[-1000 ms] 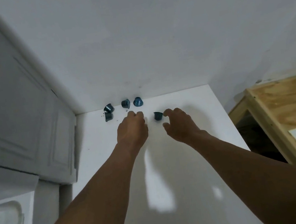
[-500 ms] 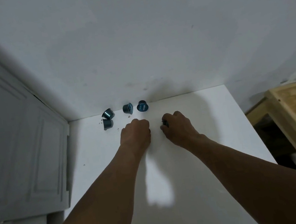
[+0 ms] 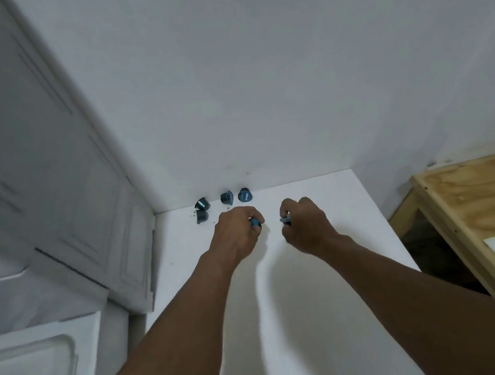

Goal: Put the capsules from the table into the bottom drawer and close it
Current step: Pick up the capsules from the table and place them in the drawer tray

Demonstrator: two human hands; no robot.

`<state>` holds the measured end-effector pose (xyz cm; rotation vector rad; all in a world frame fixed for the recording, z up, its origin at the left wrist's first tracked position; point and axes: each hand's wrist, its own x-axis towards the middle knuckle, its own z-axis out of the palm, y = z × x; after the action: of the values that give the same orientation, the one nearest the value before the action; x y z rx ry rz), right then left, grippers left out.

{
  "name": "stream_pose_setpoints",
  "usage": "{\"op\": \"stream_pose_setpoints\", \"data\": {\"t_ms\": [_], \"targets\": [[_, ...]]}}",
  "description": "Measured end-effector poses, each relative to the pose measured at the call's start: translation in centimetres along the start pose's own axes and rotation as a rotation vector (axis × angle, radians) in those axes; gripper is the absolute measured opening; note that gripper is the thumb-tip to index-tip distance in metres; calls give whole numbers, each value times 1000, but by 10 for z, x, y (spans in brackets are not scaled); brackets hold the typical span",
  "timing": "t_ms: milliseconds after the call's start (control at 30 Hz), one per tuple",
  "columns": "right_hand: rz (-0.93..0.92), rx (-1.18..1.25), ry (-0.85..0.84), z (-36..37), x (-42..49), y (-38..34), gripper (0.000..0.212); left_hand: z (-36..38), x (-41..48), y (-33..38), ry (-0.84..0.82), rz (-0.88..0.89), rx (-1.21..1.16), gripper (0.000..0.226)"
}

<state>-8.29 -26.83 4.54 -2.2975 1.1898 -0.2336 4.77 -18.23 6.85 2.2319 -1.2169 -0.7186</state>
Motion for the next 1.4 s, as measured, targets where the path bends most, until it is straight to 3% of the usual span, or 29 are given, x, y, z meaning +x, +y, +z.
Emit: {"op": "stream_pose_setpoints", "data": {"t_ms": [233,433,567,700,967,1300,1400], "targets": [[-106,6,-21,-35,-70,-48,40,-35,-117,10,166,-41,-87,21],[-243,-35,-30,-34,-121,-114,19,-69,-197,-10,297,-70,31,36],[-335,-60,-4,-25,-150,-161,30,-104,-238,-36,359,-111,-18,40],[-371,-55,32,-4,-179,-211,23,-144,-278,-74,426,-100,16,32],[-432,-37,12,81,-249,-320,41,-215,-363,-178,455,-39,141,31],[-413,-27,-26,152,-258,-388,28,-248,-378,-263,458,-88,36,23],[-401,-44,-57,169,-237,-393,28,-250,-358,-283,442,-100,33,31]]}}
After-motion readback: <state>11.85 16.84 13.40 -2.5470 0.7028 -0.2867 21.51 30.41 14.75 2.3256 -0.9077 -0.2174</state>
